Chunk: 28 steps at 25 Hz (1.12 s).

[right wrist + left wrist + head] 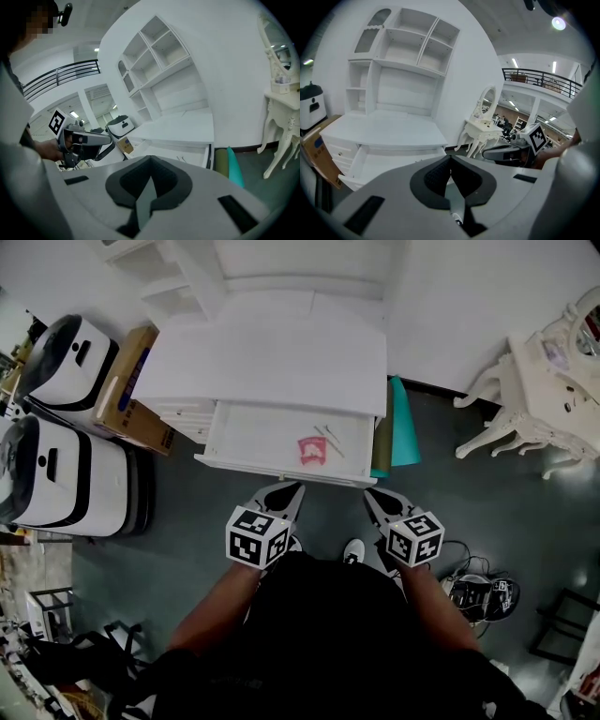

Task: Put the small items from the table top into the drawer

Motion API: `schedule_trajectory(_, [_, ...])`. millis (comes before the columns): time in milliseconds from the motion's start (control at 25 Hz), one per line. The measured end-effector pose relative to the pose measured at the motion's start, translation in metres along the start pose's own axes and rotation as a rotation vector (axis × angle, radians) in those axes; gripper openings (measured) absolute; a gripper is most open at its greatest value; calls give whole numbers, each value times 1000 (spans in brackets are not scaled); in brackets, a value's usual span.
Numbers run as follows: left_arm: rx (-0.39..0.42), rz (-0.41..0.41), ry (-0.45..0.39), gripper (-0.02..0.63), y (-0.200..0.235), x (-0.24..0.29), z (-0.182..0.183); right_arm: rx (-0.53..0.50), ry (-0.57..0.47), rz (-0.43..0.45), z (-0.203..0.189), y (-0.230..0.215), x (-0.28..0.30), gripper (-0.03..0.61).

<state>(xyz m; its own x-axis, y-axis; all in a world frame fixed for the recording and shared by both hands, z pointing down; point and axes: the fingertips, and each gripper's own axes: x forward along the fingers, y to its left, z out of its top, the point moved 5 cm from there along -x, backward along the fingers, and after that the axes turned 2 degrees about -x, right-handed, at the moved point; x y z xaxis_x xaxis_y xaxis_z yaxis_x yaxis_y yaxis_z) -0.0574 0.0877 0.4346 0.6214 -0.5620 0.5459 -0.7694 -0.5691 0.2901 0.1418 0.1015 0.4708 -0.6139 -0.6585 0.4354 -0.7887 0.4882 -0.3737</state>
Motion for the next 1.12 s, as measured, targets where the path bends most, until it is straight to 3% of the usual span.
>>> schedule_trajectory(1120, [20, -31, 13, 11, 13, -8, -4, -18, -9, -49, 0, 16, 6, 28])
